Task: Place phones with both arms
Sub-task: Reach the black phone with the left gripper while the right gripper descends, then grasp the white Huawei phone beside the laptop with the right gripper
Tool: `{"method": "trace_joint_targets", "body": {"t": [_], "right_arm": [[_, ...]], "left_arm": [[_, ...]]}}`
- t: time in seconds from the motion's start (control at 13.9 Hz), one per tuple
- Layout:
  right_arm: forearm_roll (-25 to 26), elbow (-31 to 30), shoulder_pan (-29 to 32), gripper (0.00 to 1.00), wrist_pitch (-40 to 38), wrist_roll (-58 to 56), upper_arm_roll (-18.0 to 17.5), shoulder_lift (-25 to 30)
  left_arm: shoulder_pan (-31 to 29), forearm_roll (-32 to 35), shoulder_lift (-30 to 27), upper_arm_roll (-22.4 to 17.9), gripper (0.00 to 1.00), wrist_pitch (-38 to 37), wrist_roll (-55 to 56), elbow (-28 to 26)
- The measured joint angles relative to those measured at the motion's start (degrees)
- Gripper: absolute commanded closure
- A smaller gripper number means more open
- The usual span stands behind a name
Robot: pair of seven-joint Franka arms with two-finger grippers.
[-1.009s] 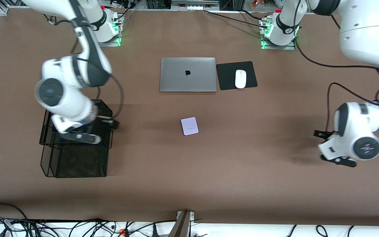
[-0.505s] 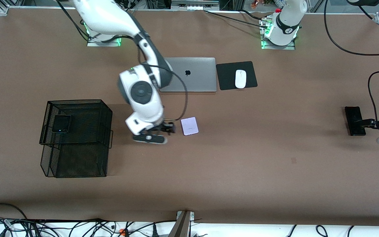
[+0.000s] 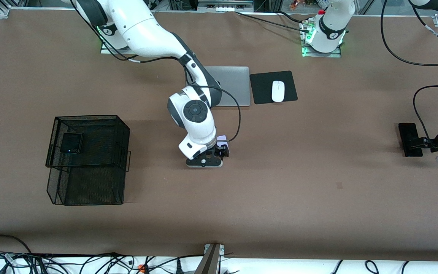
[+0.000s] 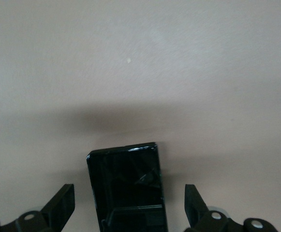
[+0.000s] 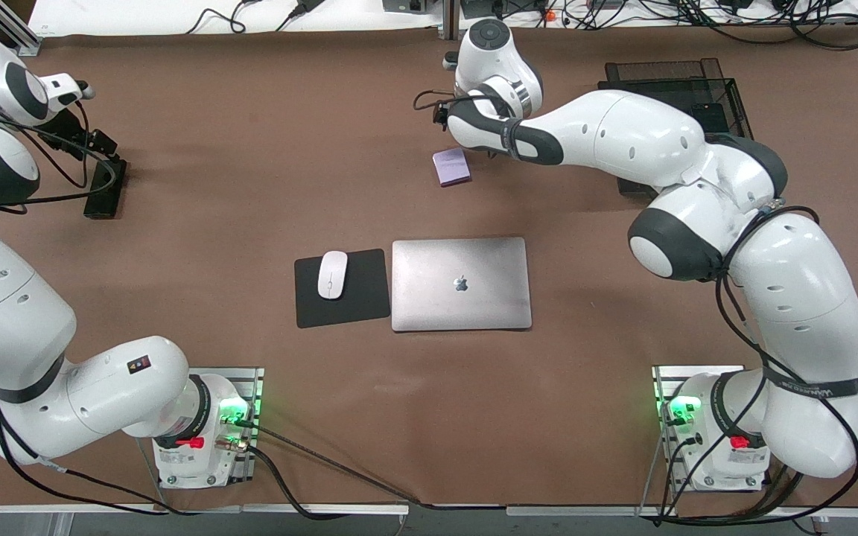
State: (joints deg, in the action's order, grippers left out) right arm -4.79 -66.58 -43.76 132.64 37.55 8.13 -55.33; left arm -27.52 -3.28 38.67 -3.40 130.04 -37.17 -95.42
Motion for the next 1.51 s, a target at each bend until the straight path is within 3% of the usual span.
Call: {"method": "trace_joint_targets", "body": {"t": [0.65, 1.51], "right_arm": [[0.0, -0.5, -1.4, 0.00, 0.1, -1.3, -1.0, -0.7], [0.0, -4.4, -3.7, 0.00, 0.1, -1.3, -1.1, -0.9]], "left_arm": [[-1.5, -0.7, -0.1, 0.3, 0.00, 8.5, 3.4, -6.9], [-2.8, -0.8, -2.0, 0.4, 0.00, 11.9, 5.1, -10.7]]}}
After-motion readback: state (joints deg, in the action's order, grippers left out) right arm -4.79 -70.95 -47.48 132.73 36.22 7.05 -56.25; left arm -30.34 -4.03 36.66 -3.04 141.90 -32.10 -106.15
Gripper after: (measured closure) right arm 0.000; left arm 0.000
